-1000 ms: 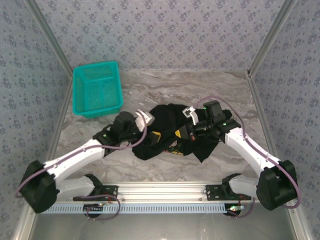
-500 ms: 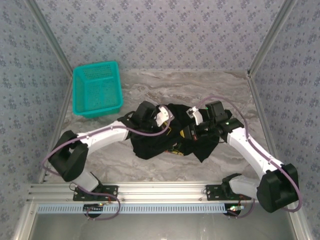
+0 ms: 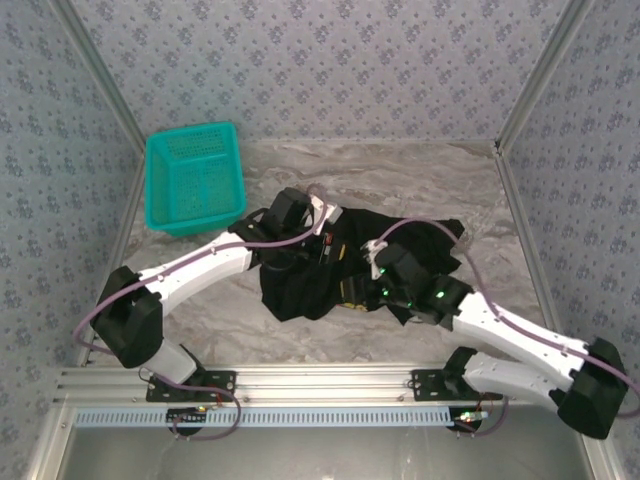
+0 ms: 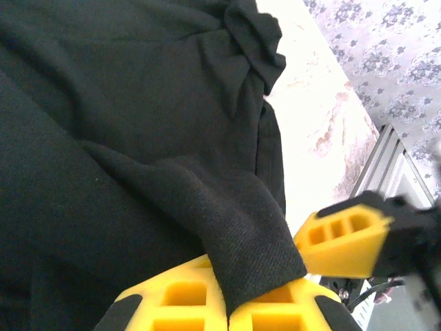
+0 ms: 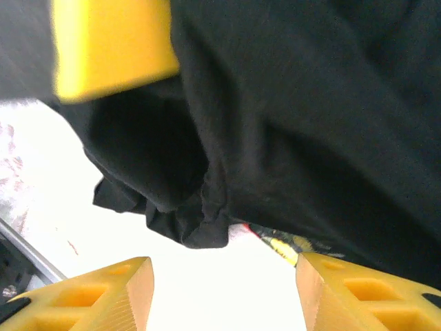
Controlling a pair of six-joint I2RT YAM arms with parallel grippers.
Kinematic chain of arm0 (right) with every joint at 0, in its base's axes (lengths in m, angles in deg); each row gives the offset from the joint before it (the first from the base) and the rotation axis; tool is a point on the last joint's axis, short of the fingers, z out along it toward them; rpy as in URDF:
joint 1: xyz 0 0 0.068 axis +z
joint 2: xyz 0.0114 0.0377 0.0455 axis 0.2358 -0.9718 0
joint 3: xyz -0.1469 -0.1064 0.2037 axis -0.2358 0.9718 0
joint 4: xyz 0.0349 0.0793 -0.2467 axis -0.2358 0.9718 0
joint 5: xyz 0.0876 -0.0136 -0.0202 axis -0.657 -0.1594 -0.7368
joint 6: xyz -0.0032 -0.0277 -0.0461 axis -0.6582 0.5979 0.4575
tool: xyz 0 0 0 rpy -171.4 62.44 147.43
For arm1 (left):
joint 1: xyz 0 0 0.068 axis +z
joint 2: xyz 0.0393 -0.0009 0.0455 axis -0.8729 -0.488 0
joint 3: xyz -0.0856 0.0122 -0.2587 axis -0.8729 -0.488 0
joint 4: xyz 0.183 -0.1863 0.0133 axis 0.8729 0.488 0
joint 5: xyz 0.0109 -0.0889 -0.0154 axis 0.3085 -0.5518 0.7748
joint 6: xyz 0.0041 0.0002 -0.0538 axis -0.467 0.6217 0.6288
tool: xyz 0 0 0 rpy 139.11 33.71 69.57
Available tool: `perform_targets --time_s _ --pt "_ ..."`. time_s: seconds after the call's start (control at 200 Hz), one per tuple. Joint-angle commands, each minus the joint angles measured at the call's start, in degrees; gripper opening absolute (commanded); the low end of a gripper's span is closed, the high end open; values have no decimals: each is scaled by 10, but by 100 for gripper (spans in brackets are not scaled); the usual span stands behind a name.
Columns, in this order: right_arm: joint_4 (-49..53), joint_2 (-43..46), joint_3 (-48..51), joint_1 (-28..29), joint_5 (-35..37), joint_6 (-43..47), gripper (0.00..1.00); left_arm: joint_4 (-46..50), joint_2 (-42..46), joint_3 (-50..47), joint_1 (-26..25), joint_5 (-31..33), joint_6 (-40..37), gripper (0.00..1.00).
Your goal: Fold the inside-out t-shirt
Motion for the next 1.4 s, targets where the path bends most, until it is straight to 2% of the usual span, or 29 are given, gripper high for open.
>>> perform_targets --time_s 0.0,0.3,0.56,0.615,0.67,0.749,0.799,0.849,0.919,0.969,1.044,1.159,1.244,1.294,1.394 --pt "-98 -33 19 35 92 -60 60 23 28 21 4 -2 29 0" --pt "-216 -123 44 39 196 -70 62 34 45 16 7 5 24 0" --pt "-352 -192 42 10 155 -57 67 27 55 9 18 0 36 0" --pt "-349 -195 40 3 152 -53 60 27 57 8 22 -1 34 0" --pt "-329 -184 41 -13 132 -44 39 32 65 6 32 11 32 0" --pt "-290 -138 59 -43 59 8 18 45 78 0 58 41 28 0" --pt "-281 -94 82 -75 -23 31 7 46 88 -9 74 64 23 0" --pt "-284 -52 105 -124 -139 44 0 41 95 -17 92 79 23 0" --pt "-308 -7 124 -201 -304 40 0 31 93 -23 107 101 13 0" --pt "-334 13 124 -245 -410 24 0 27 90 -26 110 141 2 0" --pt "-350 24 97 -282 -519 7 0 5 79 -30 111 199 -13 0" --pt "-384 24 53 -287 -595 -10 0 -40 28 -24 111 228 -29 1" --pt "-432 11 33 -287 -611 -45 0 -21 -24 10 110 230 -33 19" --pt "-446 1 23 -287 -615 -55 0 -3 -43 24 111 239 -37 34" --pt "-445 -13 9 -286 -612 -59 0 10 -27 11 111 267 -49 52"
